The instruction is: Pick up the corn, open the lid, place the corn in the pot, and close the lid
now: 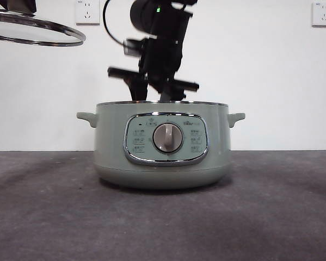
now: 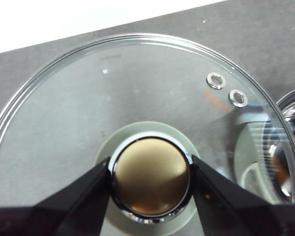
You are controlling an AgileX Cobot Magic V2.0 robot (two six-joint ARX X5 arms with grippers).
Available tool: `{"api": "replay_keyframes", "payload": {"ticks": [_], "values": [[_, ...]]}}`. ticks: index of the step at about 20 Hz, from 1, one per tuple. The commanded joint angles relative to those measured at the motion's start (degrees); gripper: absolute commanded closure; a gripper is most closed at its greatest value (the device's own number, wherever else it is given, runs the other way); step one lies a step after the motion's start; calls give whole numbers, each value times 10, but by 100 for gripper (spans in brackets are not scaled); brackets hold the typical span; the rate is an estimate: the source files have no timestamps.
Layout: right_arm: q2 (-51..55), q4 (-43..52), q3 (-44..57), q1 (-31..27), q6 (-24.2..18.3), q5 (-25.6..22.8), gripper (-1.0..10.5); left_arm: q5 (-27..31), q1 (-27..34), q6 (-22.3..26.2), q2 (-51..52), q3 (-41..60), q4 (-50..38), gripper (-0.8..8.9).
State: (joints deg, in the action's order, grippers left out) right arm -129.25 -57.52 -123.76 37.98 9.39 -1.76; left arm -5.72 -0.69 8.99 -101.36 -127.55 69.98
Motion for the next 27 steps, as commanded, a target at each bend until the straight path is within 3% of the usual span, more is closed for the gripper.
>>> {"api": "replay_keyframes", "payload": {"ticks": [1, 11, 12, 14, 17, 20, 22, 24, 26, 27], "values": [[-19, -1, -1, 2, -4, -2, 958, -23, 3, 5, 7, -5, -19, 823], [-39, -50, 0, 1, 3, -6, 935, -25, 3, 4, 6, -5, -12, 822], [-39, -59, 0, 0, 11, -6, 896, -39, 3, 4, 6, -5, -12, 822], [-39, -76, 0, -1, 11, -6, 619, -73, 2, 3, 6, -5, -13, 822], [-29, -77, -3, -1, 11, -6, 591, -80, -1, 2, 6, -5, -9, 822], [19, -85, -3, 0, 11, -22, 592, -80, -7, 2, 6, -5, -4, 822], [83, -97, -3, 4, 15, -21, 598, -80, -22, 2, 6, -5, -3, 822], [166, -132, -3, 21, 17, -50, 636, -80, -43, 2, 4, -4, -2, 822], [247, -176, -3, 48, 14, -125, 972, -80, -77, 2, 1, -3, -1, 822], [286, -206, -3, 62, 16, -152, 958, -80, -96, 2, -1, -3, -1, 822]]}}
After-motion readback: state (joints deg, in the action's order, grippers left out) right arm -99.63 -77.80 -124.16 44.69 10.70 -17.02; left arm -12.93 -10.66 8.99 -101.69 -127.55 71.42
